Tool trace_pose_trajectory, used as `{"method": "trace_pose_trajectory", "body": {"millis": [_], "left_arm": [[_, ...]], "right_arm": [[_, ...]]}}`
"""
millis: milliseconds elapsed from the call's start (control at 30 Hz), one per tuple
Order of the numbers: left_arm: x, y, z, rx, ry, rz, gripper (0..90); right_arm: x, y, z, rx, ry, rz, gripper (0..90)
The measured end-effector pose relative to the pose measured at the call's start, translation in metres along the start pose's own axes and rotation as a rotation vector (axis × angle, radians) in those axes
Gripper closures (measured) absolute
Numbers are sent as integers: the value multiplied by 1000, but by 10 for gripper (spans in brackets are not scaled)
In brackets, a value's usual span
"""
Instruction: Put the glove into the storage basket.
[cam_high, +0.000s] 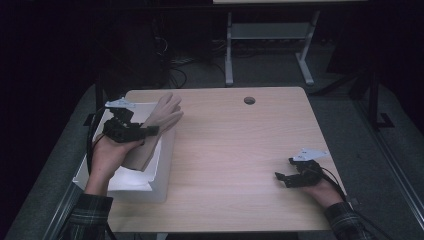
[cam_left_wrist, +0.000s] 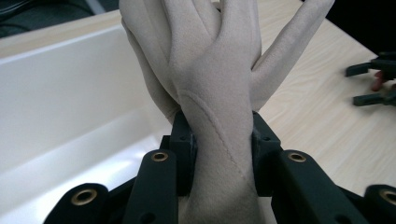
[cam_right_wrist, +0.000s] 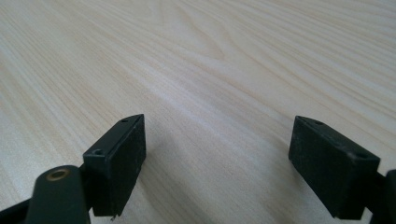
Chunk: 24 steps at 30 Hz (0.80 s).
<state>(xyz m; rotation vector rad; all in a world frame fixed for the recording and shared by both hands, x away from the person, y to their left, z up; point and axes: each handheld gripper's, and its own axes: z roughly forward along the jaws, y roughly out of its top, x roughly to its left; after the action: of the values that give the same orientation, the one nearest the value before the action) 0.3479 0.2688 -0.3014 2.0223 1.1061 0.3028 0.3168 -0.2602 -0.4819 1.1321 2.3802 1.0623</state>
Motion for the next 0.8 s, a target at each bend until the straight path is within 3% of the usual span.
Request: {"method": "trace_pose_trajectory", "body": {"millis": [333, 667, 800], "left_arm": [[36, -40, 2, 22, 86, -107, 687], [58, -73, 33, 99, 140, -147, 681], [63, -80, 43, 134, 137, -143, 673]], "right_arm": [[0, 0, 0, 3, 1, -3, 176], [0, 0, 0, 3, 1, -3, 176], [0, 0, 0, 2, 1, -3, 176]]}}
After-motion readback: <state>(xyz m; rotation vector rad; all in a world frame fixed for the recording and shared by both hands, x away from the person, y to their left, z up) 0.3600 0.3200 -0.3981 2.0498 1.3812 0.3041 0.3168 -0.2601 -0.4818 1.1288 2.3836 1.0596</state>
